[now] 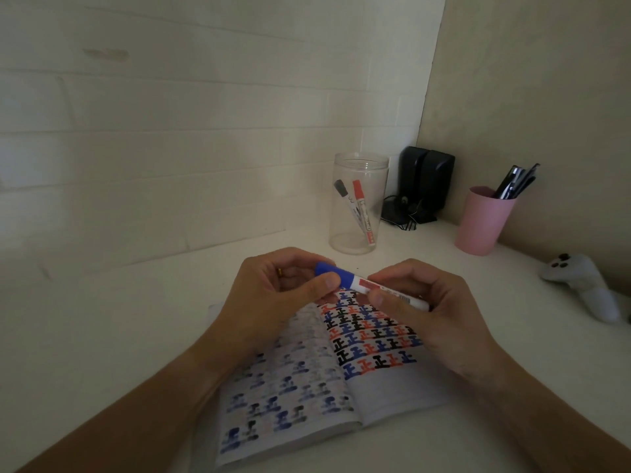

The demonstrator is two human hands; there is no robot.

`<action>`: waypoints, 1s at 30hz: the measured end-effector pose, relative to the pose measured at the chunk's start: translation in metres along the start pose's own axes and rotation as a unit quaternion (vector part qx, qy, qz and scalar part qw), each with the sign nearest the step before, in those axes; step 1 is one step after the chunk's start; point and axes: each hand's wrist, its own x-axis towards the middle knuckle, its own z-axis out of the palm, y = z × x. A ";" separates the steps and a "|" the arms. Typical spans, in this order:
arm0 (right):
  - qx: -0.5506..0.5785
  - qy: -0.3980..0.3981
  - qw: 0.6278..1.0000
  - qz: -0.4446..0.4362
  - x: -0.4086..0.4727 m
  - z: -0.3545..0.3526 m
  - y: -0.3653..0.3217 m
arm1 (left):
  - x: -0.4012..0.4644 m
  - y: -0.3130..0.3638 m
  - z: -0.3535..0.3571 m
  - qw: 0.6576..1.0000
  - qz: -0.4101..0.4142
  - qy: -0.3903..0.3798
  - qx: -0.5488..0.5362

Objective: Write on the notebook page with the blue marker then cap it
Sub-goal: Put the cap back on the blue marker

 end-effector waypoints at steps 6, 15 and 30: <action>-0.020 -0.038 0.996 0.072 0.006 -0.004 0.010 | 0.008 -0.010 -0.011 0.919 0.060 -0.033 0.388; -0.019 -0.016 0.990 0.137 0.031 -0.002 -0.017 | 0.012 -0.021 -0.028 0.848 0.074 0.025 0.524; -0.290 0.253 0.915 -0.119 0.208 0.002 -0.076 | 0.015 -0.026 -0.034 0.838 0.078 0.058 0.536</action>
